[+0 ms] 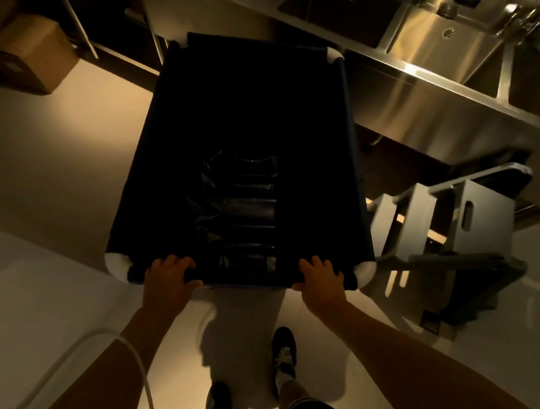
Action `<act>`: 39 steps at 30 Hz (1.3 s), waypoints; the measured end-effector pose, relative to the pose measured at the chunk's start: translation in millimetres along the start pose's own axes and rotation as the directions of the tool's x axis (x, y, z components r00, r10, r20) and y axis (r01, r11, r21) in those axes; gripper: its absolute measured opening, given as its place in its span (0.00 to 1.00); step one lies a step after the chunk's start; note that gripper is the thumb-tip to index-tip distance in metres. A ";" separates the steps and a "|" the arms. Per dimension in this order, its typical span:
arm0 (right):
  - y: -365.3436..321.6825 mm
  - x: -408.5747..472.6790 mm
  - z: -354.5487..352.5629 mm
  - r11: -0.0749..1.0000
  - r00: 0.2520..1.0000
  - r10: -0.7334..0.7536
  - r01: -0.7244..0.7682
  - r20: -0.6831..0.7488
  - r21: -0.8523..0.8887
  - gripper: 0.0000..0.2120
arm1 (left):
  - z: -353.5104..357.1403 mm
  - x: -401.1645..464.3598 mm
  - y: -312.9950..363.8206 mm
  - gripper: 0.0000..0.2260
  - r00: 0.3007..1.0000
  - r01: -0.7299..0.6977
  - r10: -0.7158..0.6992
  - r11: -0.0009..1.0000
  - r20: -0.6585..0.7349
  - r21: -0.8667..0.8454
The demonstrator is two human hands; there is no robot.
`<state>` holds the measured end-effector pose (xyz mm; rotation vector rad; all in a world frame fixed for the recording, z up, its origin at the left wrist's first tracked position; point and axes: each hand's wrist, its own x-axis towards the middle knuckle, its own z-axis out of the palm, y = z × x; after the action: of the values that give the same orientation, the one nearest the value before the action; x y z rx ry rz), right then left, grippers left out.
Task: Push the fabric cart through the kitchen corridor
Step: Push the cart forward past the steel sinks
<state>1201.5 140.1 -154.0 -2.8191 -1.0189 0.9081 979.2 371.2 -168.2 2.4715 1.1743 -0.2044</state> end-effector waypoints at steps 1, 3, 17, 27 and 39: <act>2.6 7.0 -3.8 1.000 1.000 -0.016 0.016 -0.004 -0.005 0.24 | 0.1 4.0 2.3 0.21 1.000 0.015 -0.015 1.000 -0.002 -0.004; 8.3 20.1 -10.7 0.999 0.999 -0.042 0.042 0.001 -0.007 0.24 | -0.2 9.5 8.3 0.21 0.999 0.051 -0.051 0.999 0.018 0.009; 31.0 20.7 -10.5 0.986 0.984 -0.157 0.162 0.089 -0.049 0.26 | 19.3 -26.9 19.4 0.18 0.984 0.175 -0.176 0.978 0.000 -0.114; 41.4 -55.8 27.2 0.987 0.987 -0.136 0.142 0.084 -0.077 0.27 | 35.7 -108.4 14.6 0.18 0.989 0.140 -0.146 0.981 -0.034 -0.135; 54.7 -179.2 95.0 0.989 0.993 -0.102 0.107 0.057 -0.098 0.27 | 67.9 -235.0 -10.6 0.17 0.997 0.061 -0.065 0.994 -0.039 -0.095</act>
<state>1072.4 -25.6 -150.8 -2.8038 -1.2411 0.9497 823.7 182.1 -163.9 2.3709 1.2512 -0.1127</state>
